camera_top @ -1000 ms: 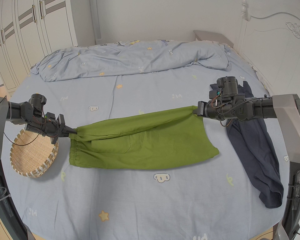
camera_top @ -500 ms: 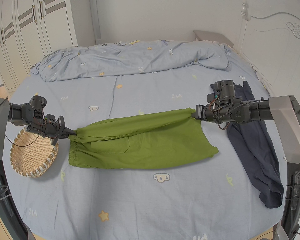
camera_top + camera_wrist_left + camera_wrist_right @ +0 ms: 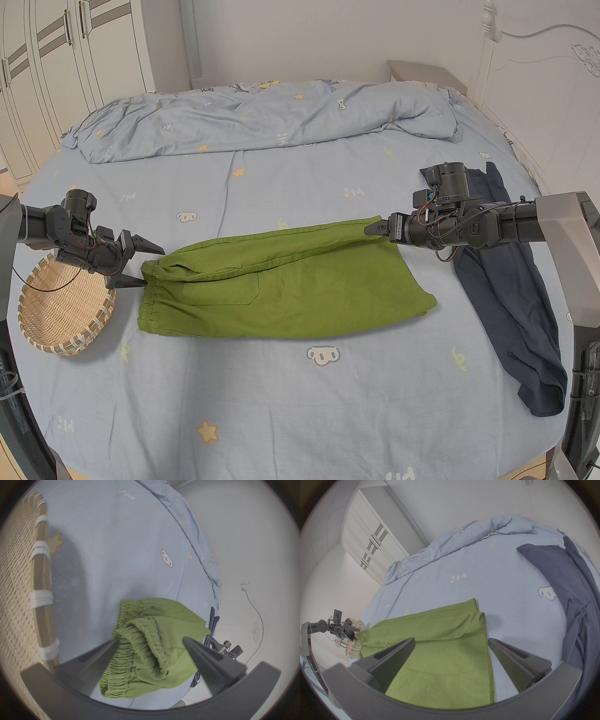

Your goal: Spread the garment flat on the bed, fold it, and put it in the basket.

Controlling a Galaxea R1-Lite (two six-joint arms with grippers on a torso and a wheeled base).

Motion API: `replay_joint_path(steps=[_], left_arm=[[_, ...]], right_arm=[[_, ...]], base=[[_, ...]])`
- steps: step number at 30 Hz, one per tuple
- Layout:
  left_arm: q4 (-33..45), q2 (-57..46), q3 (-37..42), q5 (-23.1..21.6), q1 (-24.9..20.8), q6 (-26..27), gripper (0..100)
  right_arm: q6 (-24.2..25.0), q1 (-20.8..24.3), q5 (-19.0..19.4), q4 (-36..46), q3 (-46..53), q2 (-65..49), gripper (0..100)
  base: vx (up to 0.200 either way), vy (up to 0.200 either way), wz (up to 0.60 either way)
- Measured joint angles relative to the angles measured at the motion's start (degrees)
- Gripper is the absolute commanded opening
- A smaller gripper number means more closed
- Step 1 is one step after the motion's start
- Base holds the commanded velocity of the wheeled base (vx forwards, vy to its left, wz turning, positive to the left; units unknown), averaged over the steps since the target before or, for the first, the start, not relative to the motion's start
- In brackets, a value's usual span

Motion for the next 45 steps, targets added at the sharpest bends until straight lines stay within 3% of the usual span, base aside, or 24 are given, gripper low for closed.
replay_joint_path(steps=[21, 27, 32, 35, 45], left_arm=[[-1.07, -4.63, 1.21, -0.11, -5.52, -6.30, 100], [-12.41, -2.36, -1.46, 0.55, -5.72, -16.57, 100], [-26.21, 0.11, -2.56, 2.02, -5.60, -26.34, 100], [-29.77, 1.62, -2.56, 2.72, -5.24, -29.14, 100], [-27.64, 2.68, 0.05, 3.18, -5.02, -25.43, 100]], right_arm=[[0.38, -0.77, -0.16, 0.02, 1.83, -0.55, 100], [0.44, -0.77, -0.18, -0.02, 2.29, -1.05, 100], [0.46, -1.18, -0.16, 0.00, 2.71, -1.93, 100], [0.61, -1.74, -0.13, 0.00, 3.25, -2.76, 100], [4.96, -4.16, 1.93, 0.09, 6.05, -6.80, 100]], base=[[0.000, 0.000, 0.00], [0.000, 0.000, 0.00], [0.000, 0.000, 0.00], [0.000, 0.000, 0.00], [0.000, 0.000, 0.00]])
